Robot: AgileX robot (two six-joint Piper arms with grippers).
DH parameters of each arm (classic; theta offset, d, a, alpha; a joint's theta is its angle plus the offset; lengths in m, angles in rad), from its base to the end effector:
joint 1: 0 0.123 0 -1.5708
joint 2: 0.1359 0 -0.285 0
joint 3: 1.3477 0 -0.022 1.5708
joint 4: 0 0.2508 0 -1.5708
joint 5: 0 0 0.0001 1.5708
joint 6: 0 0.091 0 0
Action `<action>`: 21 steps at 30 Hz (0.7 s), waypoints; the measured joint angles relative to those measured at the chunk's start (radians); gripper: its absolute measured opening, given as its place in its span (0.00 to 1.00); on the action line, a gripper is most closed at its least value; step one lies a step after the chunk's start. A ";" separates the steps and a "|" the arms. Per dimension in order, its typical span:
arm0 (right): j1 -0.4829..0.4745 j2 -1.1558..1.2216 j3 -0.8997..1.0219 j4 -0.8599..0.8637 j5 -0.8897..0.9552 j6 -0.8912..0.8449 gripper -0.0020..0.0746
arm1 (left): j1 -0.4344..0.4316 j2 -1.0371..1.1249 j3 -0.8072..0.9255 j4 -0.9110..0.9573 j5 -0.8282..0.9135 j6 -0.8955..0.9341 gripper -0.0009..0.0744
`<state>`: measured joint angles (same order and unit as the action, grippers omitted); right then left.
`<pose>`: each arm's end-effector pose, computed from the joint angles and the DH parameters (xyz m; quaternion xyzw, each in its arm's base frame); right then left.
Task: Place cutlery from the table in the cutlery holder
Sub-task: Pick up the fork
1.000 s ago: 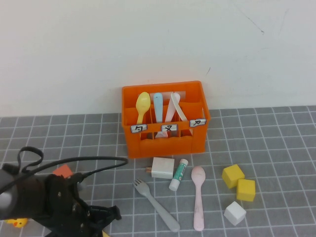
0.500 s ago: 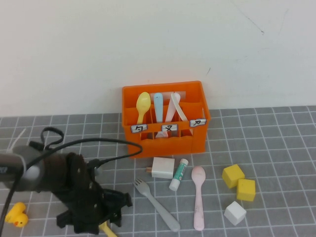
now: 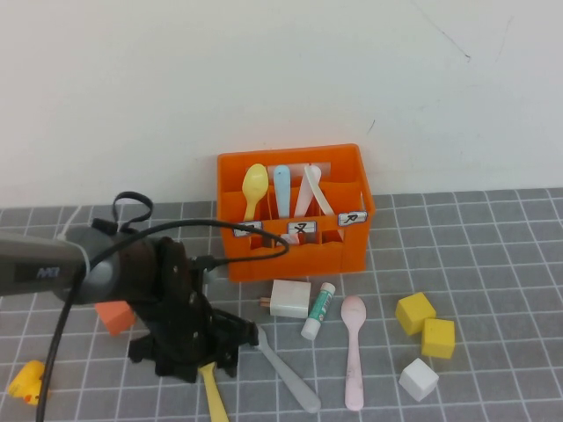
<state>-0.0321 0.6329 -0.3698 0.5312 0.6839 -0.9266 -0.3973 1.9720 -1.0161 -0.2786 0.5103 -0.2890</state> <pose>0.1075 0.0257 0.2377 -0.2713 0.8732 0.0459 0.4024 0.3117 -0.1441 0.1024 -0.0606 0.9905 -0.1064 0.0627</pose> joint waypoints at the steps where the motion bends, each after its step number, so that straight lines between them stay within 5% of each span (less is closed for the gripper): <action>1: 0.000 0.000 0.000 0.000 0.000 0.000 0.02 | -0.002 0.000 0.000 0.024 0.015 -0.036 0.57; 8: 0.000 0.000 0.000 0.000 -0.002 0.000 0.02 | -0.031 0.006 0.000 0.094 0.049 -0.145 0.56; 21: 0.000 0.000 0.000 0.004 -0.002 0.000 0.02 | -0.032 0.006 0.000 0.108 0.022 -0.174 0.38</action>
<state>-0.0321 0.6329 -0.3698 0.5349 0.6821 -0.9266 -0.4289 1.9779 -1.0161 -0.1710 0.5328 -0.4631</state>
